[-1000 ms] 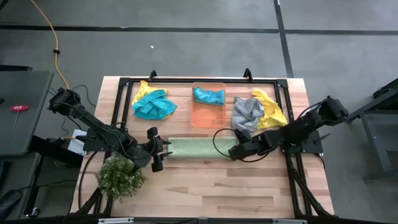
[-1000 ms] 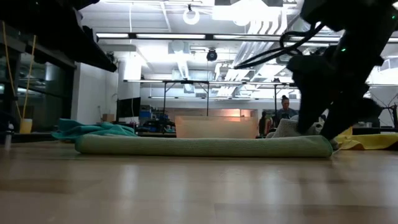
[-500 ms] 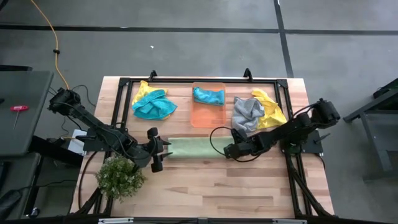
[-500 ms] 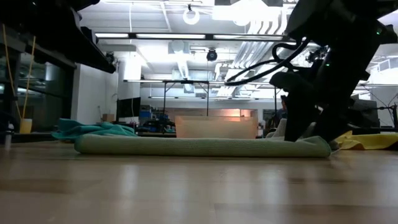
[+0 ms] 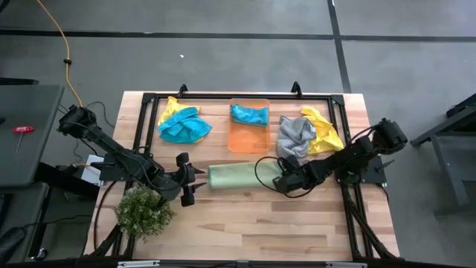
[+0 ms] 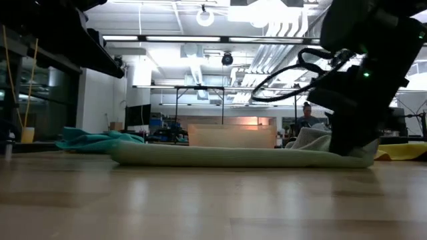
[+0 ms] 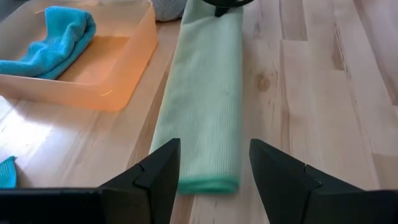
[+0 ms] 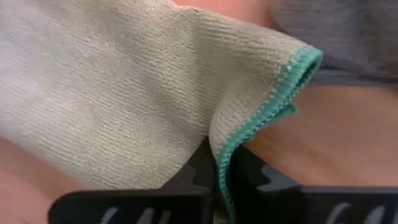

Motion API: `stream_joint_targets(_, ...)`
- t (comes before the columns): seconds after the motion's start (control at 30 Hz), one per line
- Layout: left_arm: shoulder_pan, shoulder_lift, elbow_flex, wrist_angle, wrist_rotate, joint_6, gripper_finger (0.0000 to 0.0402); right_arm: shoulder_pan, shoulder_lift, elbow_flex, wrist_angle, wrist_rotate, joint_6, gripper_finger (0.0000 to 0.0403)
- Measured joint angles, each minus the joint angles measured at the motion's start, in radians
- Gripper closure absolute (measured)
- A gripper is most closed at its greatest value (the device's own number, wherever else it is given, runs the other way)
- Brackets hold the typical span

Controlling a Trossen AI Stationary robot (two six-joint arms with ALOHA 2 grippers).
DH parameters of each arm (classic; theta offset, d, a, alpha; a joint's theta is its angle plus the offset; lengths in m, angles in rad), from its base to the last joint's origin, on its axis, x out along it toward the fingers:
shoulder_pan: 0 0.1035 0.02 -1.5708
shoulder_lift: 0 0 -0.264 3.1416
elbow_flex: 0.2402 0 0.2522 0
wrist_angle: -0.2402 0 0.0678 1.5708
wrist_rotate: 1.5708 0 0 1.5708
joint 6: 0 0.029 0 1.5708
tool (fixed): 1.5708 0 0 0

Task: Fold microfiber towels
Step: Fold the green microfiber cloth

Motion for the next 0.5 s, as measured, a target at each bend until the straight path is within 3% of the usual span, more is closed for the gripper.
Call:
stream_joint_targets(0.13,0.000,0.000,0.000,0.000,0.000,-0.001,0.0218,0.041,-0.028,-0.003,-0.181,0.012,0.054,0.0391)
stream_joint_targets(0.3,0.000,0.000,0.000,0.006,0.000,-0.008,0.0218,0.089,-0.128,-0.013,-0.434,-0.059,0.148,0.0397)
stream_joint_targets(0.5,0.028,0.057,0.000,0.043,0.097,-0.033,0.0218,0.104,-0.253,-0.011,-0.476,-0.058,0.174,0.0400)
